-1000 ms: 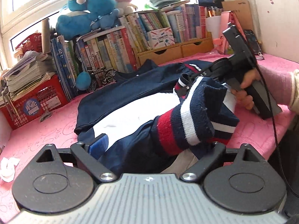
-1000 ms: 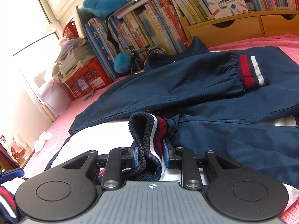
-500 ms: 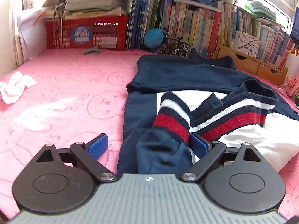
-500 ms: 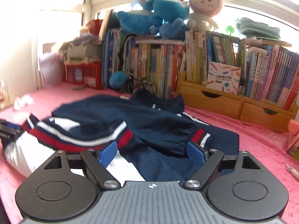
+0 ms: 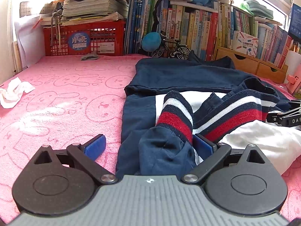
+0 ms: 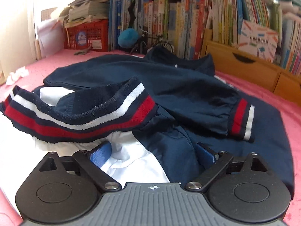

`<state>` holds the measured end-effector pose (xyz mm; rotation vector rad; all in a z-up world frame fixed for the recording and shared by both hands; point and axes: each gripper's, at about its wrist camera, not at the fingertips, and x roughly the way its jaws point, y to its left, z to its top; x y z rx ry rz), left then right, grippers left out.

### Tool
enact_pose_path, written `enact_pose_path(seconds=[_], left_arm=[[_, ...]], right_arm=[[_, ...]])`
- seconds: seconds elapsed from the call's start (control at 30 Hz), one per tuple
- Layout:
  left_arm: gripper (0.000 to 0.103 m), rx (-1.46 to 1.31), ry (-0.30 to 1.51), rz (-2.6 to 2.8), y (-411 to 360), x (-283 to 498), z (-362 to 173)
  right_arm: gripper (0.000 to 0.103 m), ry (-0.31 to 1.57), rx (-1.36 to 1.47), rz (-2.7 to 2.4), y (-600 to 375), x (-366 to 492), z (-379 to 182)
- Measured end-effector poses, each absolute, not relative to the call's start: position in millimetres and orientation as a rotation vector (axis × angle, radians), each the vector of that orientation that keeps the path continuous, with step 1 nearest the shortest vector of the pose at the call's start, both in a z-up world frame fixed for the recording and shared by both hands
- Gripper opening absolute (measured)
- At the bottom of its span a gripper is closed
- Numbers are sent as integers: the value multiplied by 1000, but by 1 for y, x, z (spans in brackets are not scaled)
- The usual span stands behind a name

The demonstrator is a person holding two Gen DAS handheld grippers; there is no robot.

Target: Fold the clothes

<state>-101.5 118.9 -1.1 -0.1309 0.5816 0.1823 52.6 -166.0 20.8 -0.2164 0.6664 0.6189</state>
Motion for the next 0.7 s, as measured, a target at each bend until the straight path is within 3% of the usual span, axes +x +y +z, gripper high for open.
enact_pose_path(seconds=[0.03, 0.1, 0.13, 0.2, 0.3, 0.37, 0.47, 0.53, 0.6, 0.7], left_arm=[[100, -131, 581, 182, 119, -101, -1], [100, -131, 581, 181, 119, -102, -1], [100, -131, 580, 181, 119, -102, -1], [100, -132, 578, 180, 120, -102, -1], [99, -151, 555, 177, 122, -106, 1], [92, -200, 494, 160, 124, -116, 7], [93, -282, 396, 53, 126, -129, 29], [95, -256, 353, 35, 122, -129, 42], [98, -195, 337, 18, 115, -123, 47], [98, -156, 393, 3, 108, -112, 37]], right_arm=[[88, 661, -210, 617, -167, 51, 22], [63, 643, -188, 601, -170, 42, 29], [57, 634, -177, 593, -172, 38, 32], [26, 616, -155, 577, -175, 29, 38], [17, 589, -122, 553, -180, 15, 47], [13, 564, -95, 529, -186, 5, 55], [13, 462, -3, 418, -220, -24, 76], [17, 405, 48, 344, -241, -42, 88], [31, 428, 33, 269, -251, -52, 81], [41, 520, -30, 201, -255, -55, 52]])
